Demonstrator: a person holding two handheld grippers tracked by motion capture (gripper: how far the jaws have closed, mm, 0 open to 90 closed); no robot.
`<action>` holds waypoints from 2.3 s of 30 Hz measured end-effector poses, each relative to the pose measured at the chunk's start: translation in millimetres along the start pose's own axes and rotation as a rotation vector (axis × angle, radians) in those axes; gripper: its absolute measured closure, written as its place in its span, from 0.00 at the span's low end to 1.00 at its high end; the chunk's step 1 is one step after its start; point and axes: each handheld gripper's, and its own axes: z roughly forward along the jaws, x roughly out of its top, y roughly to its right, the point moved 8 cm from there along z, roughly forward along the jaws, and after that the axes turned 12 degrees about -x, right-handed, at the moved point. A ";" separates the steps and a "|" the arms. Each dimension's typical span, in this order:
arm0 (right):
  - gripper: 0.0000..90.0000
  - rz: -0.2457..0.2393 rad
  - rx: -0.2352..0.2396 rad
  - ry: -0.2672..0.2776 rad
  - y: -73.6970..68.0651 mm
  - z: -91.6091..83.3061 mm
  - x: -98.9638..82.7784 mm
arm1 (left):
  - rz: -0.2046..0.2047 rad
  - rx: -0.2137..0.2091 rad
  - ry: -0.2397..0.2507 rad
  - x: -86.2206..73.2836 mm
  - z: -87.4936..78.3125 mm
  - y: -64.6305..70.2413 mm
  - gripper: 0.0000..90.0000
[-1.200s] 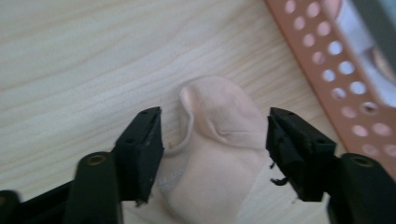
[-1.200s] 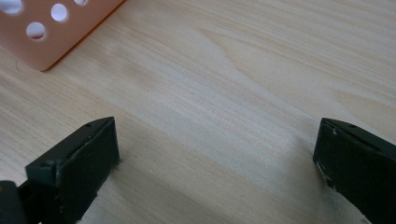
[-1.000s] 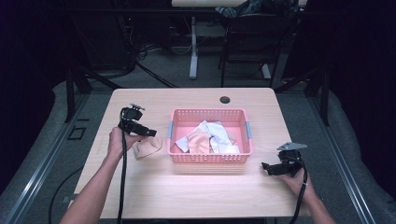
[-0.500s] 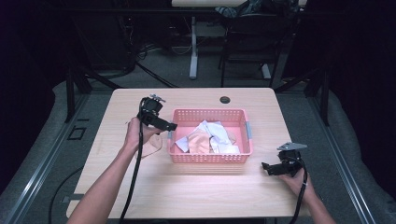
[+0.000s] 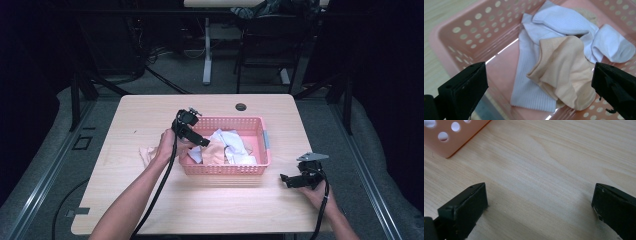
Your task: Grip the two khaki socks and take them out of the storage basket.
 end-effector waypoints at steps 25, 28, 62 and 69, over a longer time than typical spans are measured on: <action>0.00 0.001 0.000 0.001 -0.1 0.1 0.1 | 0.045 0.008 -0.122 -7.9 40.1 14.4 0.80; 0.00 0.001 0.000 0.001 -0.1 0.1 0.2 | 0.051 0.007 -0.119 -7.8 38.1 16.0 0.91; 0.00 0.000 0.000 0.000 -0.1 0.0 0.0 | 0.122 0.007 -0.017 20.8 -28.4 31.1 0.96; 0.00 0.000 0.000 0.000 -0.1 0.0 0.0 | 0.128 0.005 0.003 26.0 -41.4 33.5 0.96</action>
